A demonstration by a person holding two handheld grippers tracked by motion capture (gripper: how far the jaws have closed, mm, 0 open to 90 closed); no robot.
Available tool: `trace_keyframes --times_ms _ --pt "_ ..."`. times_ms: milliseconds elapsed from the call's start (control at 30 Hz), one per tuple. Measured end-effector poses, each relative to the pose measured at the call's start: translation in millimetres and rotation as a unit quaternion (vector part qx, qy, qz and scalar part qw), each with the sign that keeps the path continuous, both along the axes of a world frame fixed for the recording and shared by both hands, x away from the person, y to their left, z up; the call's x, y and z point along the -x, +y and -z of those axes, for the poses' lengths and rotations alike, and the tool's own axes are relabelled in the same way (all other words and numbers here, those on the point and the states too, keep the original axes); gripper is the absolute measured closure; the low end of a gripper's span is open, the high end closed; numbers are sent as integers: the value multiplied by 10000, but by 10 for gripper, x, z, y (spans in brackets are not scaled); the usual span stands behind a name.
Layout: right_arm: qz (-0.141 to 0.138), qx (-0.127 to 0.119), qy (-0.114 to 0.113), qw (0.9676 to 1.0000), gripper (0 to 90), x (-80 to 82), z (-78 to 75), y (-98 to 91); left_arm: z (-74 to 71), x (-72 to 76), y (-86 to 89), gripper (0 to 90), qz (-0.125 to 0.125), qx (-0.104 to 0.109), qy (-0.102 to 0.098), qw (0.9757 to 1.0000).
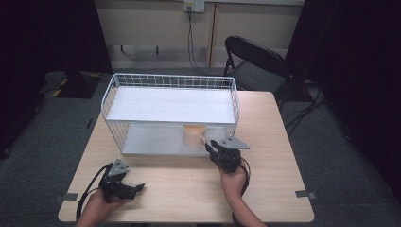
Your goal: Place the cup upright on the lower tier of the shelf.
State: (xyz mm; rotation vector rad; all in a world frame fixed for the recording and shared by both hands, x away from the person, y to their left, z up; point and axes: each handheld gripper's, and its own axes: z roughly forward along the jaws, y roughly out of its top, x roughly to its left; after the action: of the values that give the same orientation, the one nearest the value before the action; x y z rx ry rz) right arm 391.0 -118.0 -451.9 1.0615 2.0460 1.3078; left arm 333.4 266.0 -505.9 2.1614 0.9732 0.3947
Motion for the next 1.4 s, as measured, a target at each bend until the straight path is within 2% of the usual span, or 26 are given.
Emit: trace_keyframes --times_ms 233,467,533,667,800,933,1067,1133,1400 --pt "0 123 142 9998 791 -70 41 54 1 0 0 30 -2 3 -5 10000" --pt "-9 123 94 9999 790 -85 36 79 0 0 0 30 1 0 0 10000" --pt "-91 78 106 9999 748 -66 24 71 0 0 0 30 1 0 0 10000" --pt "-265 43 211 9994 567 -43 4 64 1 0 -1 29 -2 5 -6 10000" --pt "-389 95 205 9990 446 -2 -23 58 1 0 0 29 -1 3 -5 10000" --pt "-553 -24 296 9980 374 17 -35 27 0 0 0 29 2 0 -1 10000" --pt "-756 -93 498 9958 265 18 -28 11 0 -1 0 27 9 -3 2 10000" --pt "-831 -104 568 9949 243 26 -19 4 0 -1 0 27 8 -5 0 10000" --pt "-1129 -117 582 9918 180 76 -42 -64 -4 -4 4 26 30 -51 -32 10000"
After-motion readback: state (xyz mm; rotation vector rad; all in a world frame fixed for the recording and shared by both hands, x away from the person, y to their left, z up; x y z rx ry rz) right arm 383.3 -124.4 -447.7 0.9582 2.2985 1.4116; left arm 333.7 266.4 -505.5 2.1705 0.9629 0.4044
